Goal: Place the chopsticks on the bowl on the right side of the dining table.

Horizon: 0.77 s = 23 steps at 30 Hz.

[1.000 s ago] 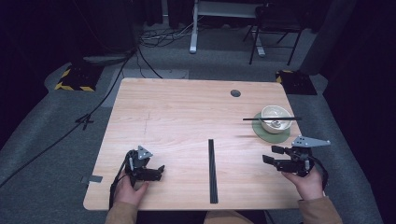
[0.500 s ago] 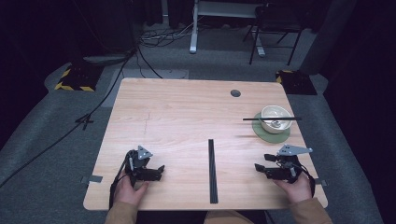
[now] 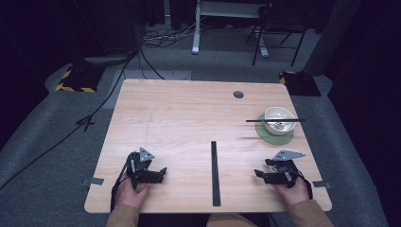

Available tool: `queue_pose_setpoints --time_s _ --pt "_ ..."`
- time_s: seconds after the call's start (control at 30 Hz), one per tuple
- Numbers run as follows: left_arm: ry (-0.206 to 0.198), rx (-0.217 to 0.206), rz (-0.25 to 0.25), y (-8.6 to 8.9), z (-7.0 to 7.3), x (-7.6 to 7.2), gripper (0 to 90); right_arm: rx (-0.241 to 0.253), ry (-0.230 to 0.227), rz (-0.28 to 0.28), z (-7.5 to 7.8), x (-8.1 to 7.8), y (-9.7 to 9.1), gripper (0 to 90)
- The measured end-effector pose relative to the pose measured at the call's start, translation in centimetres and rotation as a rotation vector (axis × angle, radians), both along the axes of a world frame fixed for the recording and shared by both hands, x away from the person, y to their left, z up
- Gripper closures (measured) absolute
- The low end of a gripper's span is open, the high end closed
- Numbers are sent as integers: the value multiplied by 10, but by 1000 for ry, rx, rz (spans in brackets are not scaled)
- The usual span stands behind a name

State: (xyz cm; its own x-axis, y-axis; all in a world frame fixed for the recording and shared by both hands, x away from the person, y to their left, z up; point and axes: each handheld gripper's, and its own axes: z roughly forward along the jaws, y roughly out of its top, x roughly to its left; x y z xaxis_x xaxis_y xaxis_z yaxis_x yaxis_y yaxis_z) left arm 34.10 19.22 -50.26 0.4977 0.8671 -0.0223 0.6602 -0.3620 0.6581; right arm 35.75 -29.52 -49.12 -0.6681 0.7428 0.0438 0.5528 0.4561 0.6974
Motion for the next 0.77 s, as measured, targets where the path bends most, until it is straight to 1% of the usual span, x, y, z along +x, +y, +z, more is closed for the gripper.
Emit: queue_pose_setpoints --time_s 0.03,0.07,0.17,0.2,0.23,0.27,0.3,0.33,0.37,0.77 --pt "0 0 0 0 0 0 44 0 0 0 0 0 0 296" --pt "-3 -2 2 0 0 0 44 -21 0 -4 -3 -1 2 272" --pt "-1 -3 1 0 0 0 44 -29 -13 4 -4 -1 2 261" --pt "-3 -2 1 0 0 0 44 -30 -21 6 -4 -1 3 250" --pt "-3 -2 2 0 0 0 44 -34 -32 10 -5 -2 3 220" --pt "-1 -3 1 0 0 0 44 -14 -57 16 -10 -3 4 167" --pt "-1 -3 1 0 0 0 44 -14 -57 16 -10 -3 4 167" --pt "-2 -3 1 0 0 0 44 -10 -78 26 -12 -3 3 149" --pt "-2 -3 1 0 0 0 44 7 -74 30 -13 -2 2 145" --pt "0 -4 8 -1 0 0 40 5 -74 33 -13 -2 2 145"
